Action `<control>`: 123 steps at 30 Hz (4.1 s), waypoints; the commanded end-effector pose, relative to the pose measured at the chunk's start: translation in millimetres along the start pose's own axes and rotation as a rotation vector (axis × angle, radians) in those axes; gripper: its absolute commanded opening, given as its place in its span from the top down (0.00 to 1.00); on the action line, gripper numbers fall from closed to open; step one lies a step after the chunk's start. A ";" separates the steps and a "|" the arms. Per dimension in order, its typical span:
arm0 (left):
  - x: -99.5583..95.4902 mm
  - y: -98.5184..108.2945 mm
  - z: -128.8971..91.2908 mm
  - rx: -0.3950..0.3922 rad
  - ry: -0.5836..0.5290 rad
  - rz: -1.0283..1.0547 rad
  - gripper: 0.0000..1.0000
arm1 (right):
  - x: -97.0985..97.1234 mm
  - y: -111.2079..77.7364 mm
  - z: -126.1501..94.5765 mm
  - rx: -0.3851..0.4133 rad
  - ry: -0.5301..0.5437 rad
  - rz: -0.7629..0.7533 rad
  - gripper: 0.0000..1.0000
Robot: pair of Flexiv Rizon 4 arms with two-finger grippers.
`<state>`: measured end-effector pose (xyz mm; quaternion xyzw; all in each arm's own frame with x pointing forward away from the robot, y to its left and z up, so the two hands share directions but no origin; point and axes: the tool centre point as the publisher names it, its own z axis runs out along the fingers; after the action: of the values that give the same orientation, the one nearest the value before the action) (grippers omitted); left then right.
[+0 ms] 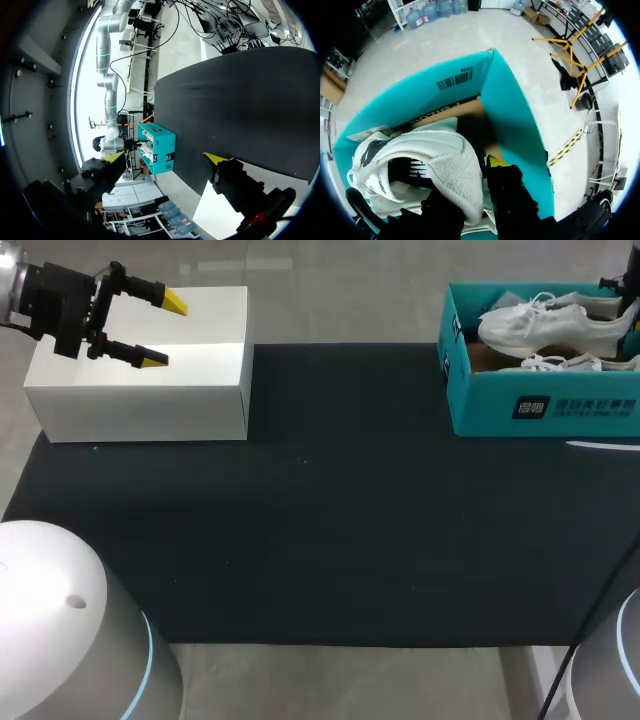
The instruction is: Take the shoe out of the shoebox, open the shoe tongue, remove and reinsert the insole, then place the shoe into the shoebox
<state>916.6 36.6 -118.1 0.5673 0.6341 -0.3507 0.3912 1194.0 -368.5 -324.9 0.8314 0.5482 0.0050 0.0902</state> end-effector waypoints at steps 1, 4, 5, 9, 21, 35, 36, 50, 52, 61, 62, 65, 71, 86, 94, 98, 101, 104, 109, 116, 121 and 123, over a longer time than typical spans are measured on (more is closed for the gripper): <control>-0.6 -0.1 0.0 0.000 0.004 0.000 0.00 | 2.5 12.2 9.5 0.033 -0.027 -0.010 1.00; -0.6 -0.1 0.0 0.000 0.004 0.000 0.00 | 0.1 10.0 13.8 0.034 -0.042 -0.007 1.00; -0.6 -0.1 0.0 0.000 0.004 0.000 0.00 | -1.5 8.8 15.7 0.039 -0.049 -0.001 1.00; -0.6 -0.1 0.0 0.000 0.004 0.000 0.00 | -3.4 2.3 24.3 0.059 -0.070 -0.001 1.00; -0.6 -0.1 0.0 0.000 0.004 0.000 0.00 | -8.8 -6.3 44.6 0.078 -0.102 0.051 1.00; -0.6 -0.1 0.0 0.000 0.004 0.000 0.00 | -16.6 -3.0 27.6 0.045 -0.092 0.119 0.00; -0.6 -0.1 0.0 0.000 0.004 0.000 0.00 | -16.8 -3.4 23.8 0.037 -0.088 0.124 0.00; -0.6 -0.1 0.0 0.000 0.004 0.000 0.00 | 6.8 -23.5 -45.9 -0.063 0.009 0.170 0.00; -0.6 -0.1 0.0 0.000 0.004 0.000 0.00 | 12.5 -29.6 -57.9 -0.084 0.031 0.179 0.00; -0.6 -0.1 0.0 0.000 0.004 0.000 0.00 | 34.0 -73.3 -97.2 -0.146 0.097 0.219 0.00; -0.6 -0.1 0.0 0.000 0.004 0.000 0.00 | 36.3 -80.8 -100.0 -0.147 0.105 0.227 0.00; -0.6 -0.1 0.0 0.000 0.004 0.000 0.00 | 45.5 -105.6 -106.1 -0.151 0.111 0.231 0.00; -0.6 -0.1 0.0 0.000 0.004 0.000 0.00 | 59.9 -142.0 -116.0 -0.196 0.119 0.213 0.00; -0.6 -0.1 0.0 0.000 0.004 0.000 0.00 | 67.6 -167.8 -126.5 -0.233 0.098 0.205 0.00; -17.5 -0.6 14.4 -0.323 0.054 -0.191 0.00 | 70.2 -172.1 -124.0 -0.204 0.114 0.196 0.00; -38.2 -1.8 14.5 -0.570 0.060 -0.570 0.00 | 71.0 -188.4 -116.5 -0.135 0.135 0.199 0.00; -40.4 -6.7 15.0 -0.685 0.099 -0.769 0.00 | 69.9 -200.4 -111.1 -0.089 0.126 0.188 0.00; -39.0 -13.8 16.9 -0.761 0.111 -0.902 0.00 | 66.7 -210.7 -107.5 -0.052 0.114 0.174 0.00; -35.3 -19.5 21.0 -0.913 0.104 -1.164 0.00 | 56.3 -224.4 -107.6 -0.016 0.096 0.180 0.00; -12.5 0.9 22.5 -1.072 0.090 -1.347 0.00 | 45.0 -246.5 -112.4 0.030 0.072 0.163 0.00; -3.3 17.7 20.7 -1.158 0.056 -1.396 0.00 | 40.6 -262.0 -114.5 0.038 0.044 0.130 0.00; -3.3 17.7 20.7 -1.158 0.056 -1.396 0.00 | 39.4 -264.3 -114.2 0.050 0.054 0.131 0.00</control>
<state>931.9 25.0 -124.3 0.1697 0.8708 -0.2846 0.3631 963.4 -214.7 -258.3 0.8669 0.4954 0.0135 0.0534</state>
